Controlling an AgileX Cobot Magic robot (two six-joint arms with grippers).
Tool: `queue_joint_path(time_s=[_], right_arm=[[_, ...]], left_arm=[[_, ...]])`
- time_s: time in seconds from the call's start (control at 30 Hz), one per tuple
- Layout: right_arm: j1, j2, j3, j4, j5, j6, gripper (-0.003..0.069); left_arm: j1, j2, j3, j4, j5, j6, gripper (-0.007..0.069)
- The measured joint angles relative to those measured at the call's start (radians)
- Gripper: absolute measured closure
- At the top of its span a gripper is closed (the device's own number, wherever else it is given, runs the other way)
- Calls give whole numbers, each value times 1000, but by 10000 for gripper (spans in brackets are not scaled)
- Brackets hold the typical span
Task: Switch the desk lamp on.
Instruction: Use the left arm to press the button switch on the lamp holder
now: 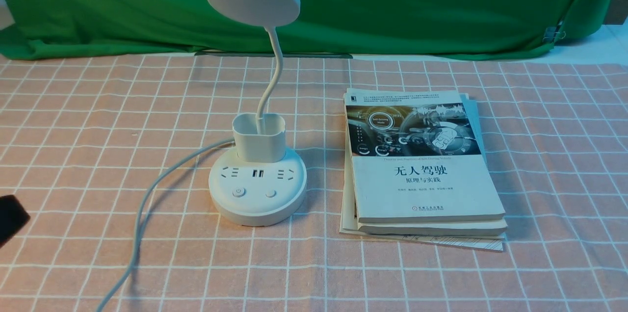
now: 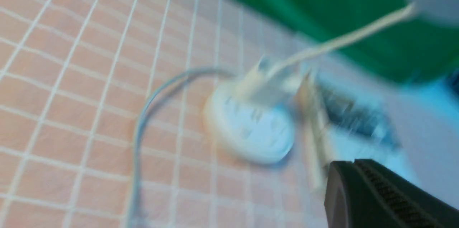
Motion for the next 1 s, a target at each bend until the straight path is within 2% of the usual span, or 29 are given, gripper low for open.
queue_joint_path(time_s=[0.07,0.27,0.37,0.5,0.53,0.57,0.67,0.77,1.0], right_arm=[[0,0,0,0,0,0,418],[0,0,0,0,0,0,418],[0,0,0,0,0,0,418],[0,0,0,0,0,0,418],[0,0,0,0,0,0,418],[0,0,0,0,0,0,418],[0,0,0,0,0,0,418],[0,0,0,0,0,0,418],[0,0,0,0,0,0,418]], left_arm=[[0,118,-46,7,69,103,603],[-5,405,-146,47,118,255,603],[-62,519,-194,73,117,269,603],[-219,663,-257,135,113,262,603],[-219,670,-260,139,113,260,603],[-290,731,-283,163,100,249,603],[-374,843,-324,180,70,236,603],[-425,946,-373,178,29,234,603],[-455,1160,-507,172,-31,234,603]])
